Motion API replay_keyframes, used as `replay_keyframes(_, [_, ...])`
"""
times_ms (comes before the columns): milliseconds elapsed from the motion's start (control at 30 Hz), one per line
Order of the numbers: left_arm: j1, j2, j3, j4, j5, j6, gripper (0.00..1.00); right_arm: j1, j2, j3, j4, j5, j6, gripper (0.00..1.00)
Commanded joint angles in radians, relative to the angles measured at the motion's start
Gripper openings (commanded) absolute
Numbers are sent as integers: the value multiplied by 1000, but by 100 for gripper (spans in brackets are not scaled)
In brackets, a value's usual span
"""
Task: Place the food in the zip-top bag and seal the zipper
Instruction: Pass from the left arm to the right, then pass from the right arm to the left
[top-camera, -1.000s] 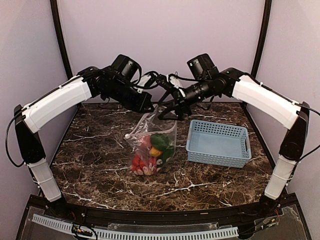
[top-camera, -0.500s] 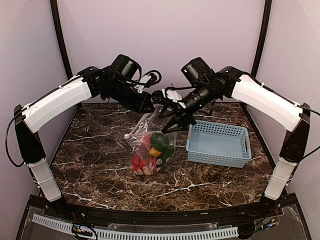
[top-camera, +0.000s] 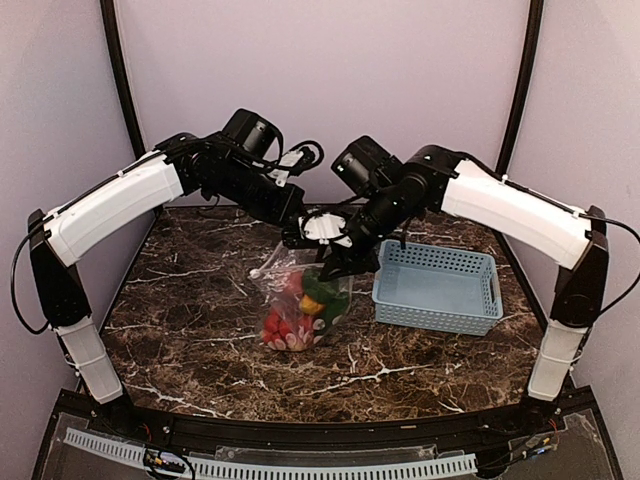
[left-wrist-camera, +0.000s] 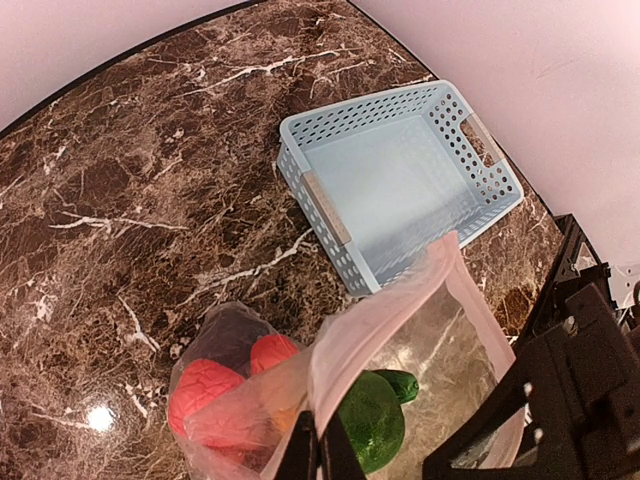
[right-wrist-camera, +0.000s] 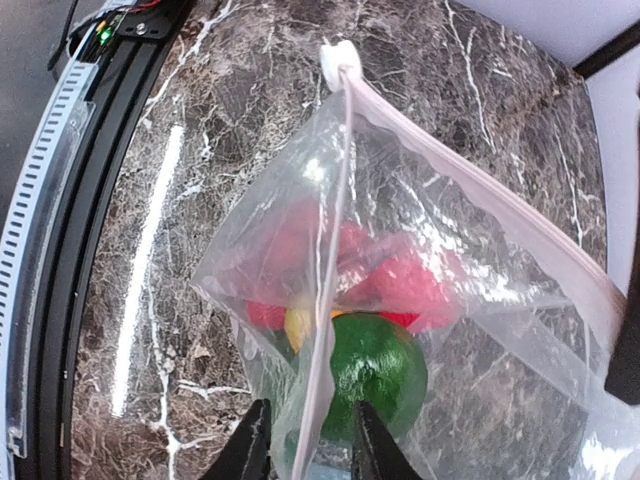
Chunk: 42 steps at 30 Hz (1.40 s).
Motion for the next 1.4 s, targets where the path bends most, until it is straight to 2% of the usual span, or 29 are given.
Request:
replay_keyframes(0, [2,-60,8,-2,6,0,1,44,33,52,-42,93,-9,17])
replay_keyframes(100, [3,-66,4,5,-3,6,1,54,33,53,-28,114,-18,0])
replay_keyframes(167, [3,-74,6,10,-12,20,3,54,32,69,-25,118,-15,0])
replay_keyframes(233, [4,-110,1,13,-48,52,20,53,20,83,-9,127,-11,0])
replay_keyframes(333, [4,-203,-66,67,-157,76,37,44,-7,119,15,126,8,0])
replay_keyframes(367, [3,-282,-139,137,-217,86,47,38,-14,135,17,109,19,0])
replay_keyframes(400, [3,-329,-190,187,-258,91,51,31,-18,150,17,75,33,0])
replay_keyframes(433, [4,-422,-306,301,-269,99,57,22,-17,162,15,48,47,0])
replay_keyframes(467, [4,-474,-367,360,-281,103,59,16,-13,170,11,23,57,0])
replay_keyframes(500, [3,-572,-492,481,-278,107,62,12,-7,173,7,12,63,0])
replay_keyframes(600, [3,-730,-716,715,-226,98,62,9,10,162,10,2,69,0])
replay_keyframes(667, [3,-841,-894,789,-176,81,58,7,14,164,14,-9,78,0])
replay_keyframes(800, [1,-951,-1068,873,-94,45,49,3,13,187,21,-9,95,0])
replay_keyframes(867, [1,-1005,-1138,912,-74,37,49,-3,8,186,26,-7,101,0])
replay_keyframes(1033, [1,-1037,-1236,975,-18,53,51,-10,2,169,33,-14,116,0])
replay_keyframes(1233, [1,-958,-1293,1127,8,33,50,-10,-2,170,33,-13,123,0])
replay_keyframes(1367, [1,-896,-1285,1173,11,64,48,-10,-9,172,33,-28,131,0])
